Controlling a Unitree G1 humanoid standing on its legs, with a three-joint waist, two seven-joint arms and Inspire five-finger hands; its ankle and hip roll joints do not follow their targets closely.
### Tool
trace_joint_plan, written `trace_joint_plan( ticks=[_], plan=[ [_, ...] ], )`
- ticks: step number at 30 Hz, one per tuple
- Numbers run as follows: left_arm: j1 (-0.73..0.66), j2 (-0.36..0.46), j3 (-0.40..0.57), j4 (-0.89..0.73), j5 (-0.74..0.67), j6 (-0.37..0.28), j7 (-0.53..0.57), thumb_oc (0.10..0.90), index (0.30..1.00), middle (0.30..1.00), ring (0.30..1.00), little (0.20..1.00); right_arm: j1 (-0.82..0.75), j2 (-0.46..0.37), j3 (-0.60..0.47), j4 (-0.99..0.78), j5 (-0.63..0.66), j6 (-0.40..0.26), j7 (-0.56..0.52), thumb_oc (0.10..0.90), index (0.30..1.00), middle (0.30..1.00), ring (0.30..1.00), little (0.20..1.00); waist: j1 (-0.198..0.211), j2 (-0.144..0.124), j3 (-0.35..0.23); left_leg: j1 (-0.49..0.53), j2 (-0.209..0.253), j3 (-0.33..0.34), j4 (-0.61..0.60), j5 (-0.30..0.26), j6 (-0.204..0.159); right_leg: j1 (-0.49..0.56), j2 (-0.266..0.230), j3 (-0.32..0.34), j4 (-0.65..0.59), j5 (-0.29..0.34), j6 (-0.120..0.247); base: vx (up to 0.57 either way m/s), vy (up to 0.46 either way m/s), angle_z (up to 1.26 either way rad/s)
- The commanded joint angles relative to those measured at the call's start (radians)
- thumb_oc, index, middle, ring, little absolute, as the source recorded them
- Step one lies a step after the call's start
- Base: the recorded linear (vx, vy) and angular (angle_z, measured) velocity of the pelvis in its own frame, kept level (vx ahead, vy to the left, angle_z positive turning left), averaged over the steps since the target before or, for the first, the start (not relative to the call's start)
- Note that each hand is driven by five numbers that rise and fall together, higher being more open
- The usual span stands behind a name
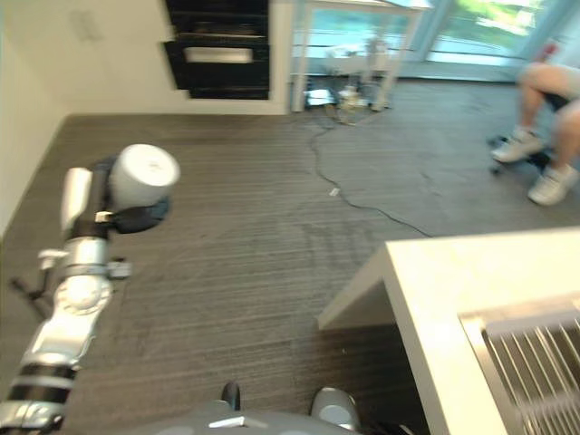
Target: Place the dishes in the dishwasher.
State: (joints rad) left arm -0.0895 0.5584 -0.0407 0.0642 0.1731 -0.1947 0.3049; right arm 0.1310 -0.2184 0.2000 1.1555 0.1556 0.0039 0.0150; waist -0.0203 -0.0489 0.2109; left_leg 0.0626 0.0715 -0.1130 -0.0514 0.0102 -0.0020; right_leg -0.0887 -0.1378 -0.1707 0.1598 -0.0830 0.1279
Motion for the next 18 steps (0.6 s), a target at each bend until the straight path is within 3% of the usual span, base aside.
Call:
trace_joint_plan(
  ticks=[1, 3, 5, 6, 7, 8, 11, 18],
  plan=[
    [-0.095, 0.067, -0.002, -0.161, 0.058, -0.089, 0.014, 0.4, 0.3, 0.3, 0.3, 0.3, -0.053, -0.035, 0.0, 0.02, -0.007, -0.023, -0.007, 0.8, 0.9, 0.9, 0.9, 0.9, 0.043, -0.071, -0.035, -0.034, -0.052, -0.04, -0.031, 0.006, -0.061, 0.142, -0.027, -0.079, -0.087, 0.051, 0.026, 0.09, -0.136, 2.21],
    [-0.08, 0.064, -0.015, -0.172, 0.053, -0.092, -0.002, 0.4, 0.3, 0.3, 0.3, 0.3, -0.071, -0.038, 0.012, 0.038, -0.021, -0.016, -0.015, 0.8, 0.9, 0.9, 0.9, 0.9, 0.063, -0.073, -0.052, -0.042, -0.049, -0.054, -0.035, 0.003, -0.078, 0.185, -0.027, -0.146, -0.135, 0.058, 0.031, 0.08, -0.102, 1.14],
    [-0.065, 0.063, -0.018, -0.179, 0.047, -0.094, -0.008, 0.4, 0.3, 0.3, 0.3, 0.3, -0.082, -0.041, 0.014, 0.048, -0.026, -0.017, -0.02, 0.8, 0.9, 0.9, 0.9, 0.9, 0.066, -0.073, -0.06, -0.052, -0.048, -0.063, -0.035, 0.011, -0.081, 0.198, -0.028, -0.173, -0.16, 0.074, 0.035, 0.11, -0.04, 0.66],
    [-0.058, 0.058, -0.073, -0.198, 0.014, -0.099, -0.037, 0.4, 0.3, 0.3, 0.3, 0.3, -0.205, -0.003, -0.006, 0.149, 0.007, 0.006, -0.103, 0.8, 0.9, 0.9, 0.9, 0.9, 0.129, -0.054, -0.084, -0.055, -0.055, -0.088, -0.031, 0.003, -0.085, 0.241, -0.03, -0.235, -0.196, 0.072, 0.035, 0.17, -0.034, 0.79],
    [-0.058, 0.058, -0.073, -0.198, 0.014, -0.099, -0.037, 0.4, 0.3, 0.3, 0.3, 0.3, -0.205, -0.003, -0.006, 0.149, 0.007, 0.006, -0.103, 0.8, 0.9, 0.9, 0.9, 0.9, 0.129, -0.054, -0.084, -0.055, -0.055, -0.088, -0.031, 0.003, -0.085, 0.241, -0.03, -0.235, -0.196, 0.072, 0.035, 0.23, 0.006, 0.61],
    [-0.039, 0.054, -0.079, -0.193, -0.025, -0.106, -0.024, 0.4, 0.3, 0.3, 0.3, 0.3, -0.211, 0.008, -0.022, 0.17, 0.015, 0.003, -0.117, 0.8, 0.9, 0.9, 0.9, 0.9, 0.148, -0.041, -0.099, -0.057, -0.057, -0.096, -0.031, 0.005, -0.089, 0.268, -0.027, -0.276, -0.213, 0.068, 0.031, 0.12, 0.02, 0.68],
    [-0.019, 0.061, -0.089, -0.183, -0.016, -0.106, -0.011, 0.4, 0.3, 0.3, 0.3, 0.3, -0.222, 0.016, -0.006, 0.148, 0.018, -0.003, -0.112, 0.8, 0.9, 0.9, 0.9, 0.9, 0.16, -0.04, -0.109, -0.052, -0.052, -0.092, -0.034, 0.008, -0.1, 0.287, -0.021, -0.298, -0.241, 0.07, 0.028, 0.08, 0.003, 0.87],
    [0.031, 0.075, -0.071, -0.169, -0.004, -0.097, 0.012, 0.4, 0.3, 0.3, 0.3, 0.3, -0.212, 0.069, 0.097, 0.052, -0.037, -0.027, -0.105, 0.8, 0.9, 0.9, 0.9, 0.9, 0.168, -0.049, -0.131, -0.048, -0.035, -0.055, -0.036, 0.007, -0.111, 0.274, -0.026, -0.297, -0.247, 0.07, 0.029, 0.04, -0.005, 0.01]
  ],
)
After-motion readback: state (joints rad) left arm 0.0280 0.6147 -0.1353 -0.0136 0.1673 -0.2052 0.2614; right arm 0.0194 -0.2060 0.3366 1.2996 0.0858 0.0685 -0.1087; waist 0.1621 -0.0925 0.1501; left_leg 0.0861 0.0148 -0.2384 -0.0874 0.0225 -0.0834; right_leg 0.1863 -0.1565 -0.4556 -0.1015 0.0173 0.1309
